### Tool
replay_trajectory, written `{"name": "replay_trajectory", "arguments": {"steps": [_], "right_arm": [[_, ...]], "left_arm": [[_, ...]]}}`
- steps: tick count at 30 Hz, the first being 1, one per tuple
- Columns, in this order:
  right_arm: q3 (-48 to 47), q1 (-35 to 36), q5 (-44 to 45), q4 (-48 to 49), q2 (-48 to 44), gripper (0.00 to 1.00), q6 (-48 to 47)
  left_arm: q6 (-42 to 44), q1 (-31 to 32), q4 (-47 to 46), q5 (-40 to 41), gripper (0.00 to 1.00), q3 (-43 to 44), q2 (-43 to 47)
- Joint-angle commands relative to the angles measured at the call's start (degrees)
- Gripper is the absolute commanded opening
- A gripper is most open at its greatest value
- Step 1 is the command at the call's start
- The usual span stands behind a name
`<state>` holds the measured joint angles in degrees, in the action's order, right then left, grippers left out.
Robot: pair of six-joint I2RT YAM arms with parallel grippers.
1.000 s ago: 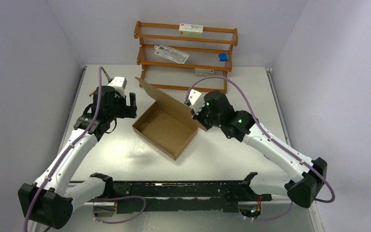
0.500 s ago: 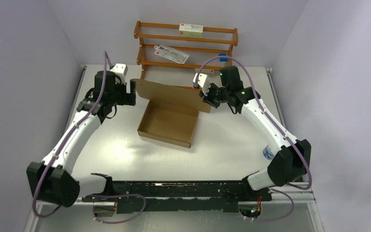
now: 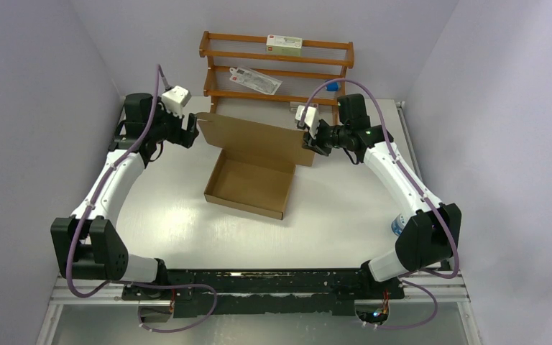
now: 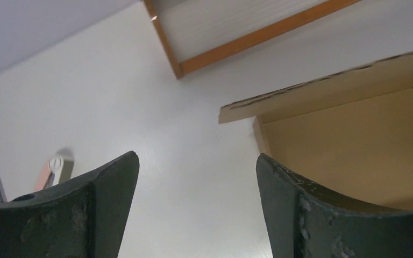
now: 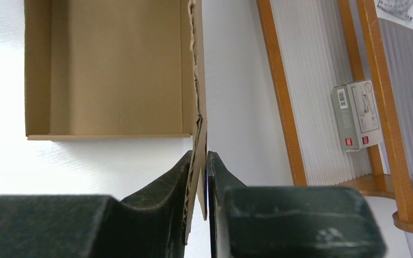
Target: Fold the paper box
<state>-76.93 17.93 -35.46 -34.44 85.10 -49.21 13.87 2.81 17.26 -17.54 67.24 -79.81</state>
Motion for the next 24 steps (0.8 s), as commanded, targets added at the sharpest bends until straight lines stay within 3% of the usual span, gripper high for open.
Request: {"name": "replay_trajectory", "arguments": {"steps": [1,9,17,24], "right_arm": [[-1.3,-0.5,-3.3,0.9,-0.3,0.19,-0.7],[0.4,-0.6,-4.5,2.7,-1.6,0.21,0.6],[1.4,-0.5,-3.0,2.6,-1.7,0.24,1.6],[2.3,-0.6,-0.9,2.9,-2.3,0.25,1.8]], "left_arm": [[10.3,-0.8,-8.8,-11.6,0.84,-2.1,0.6],[19.2,-2.2,-13.6,-22.7,0.79,-2.4,-0.3],[26.2,-2.3,-3.5,-32.2,0.69,4.1,-6.3],[28.3,-2.3,-0.8,-35.0,0.61,6.8,-9.6]]}}
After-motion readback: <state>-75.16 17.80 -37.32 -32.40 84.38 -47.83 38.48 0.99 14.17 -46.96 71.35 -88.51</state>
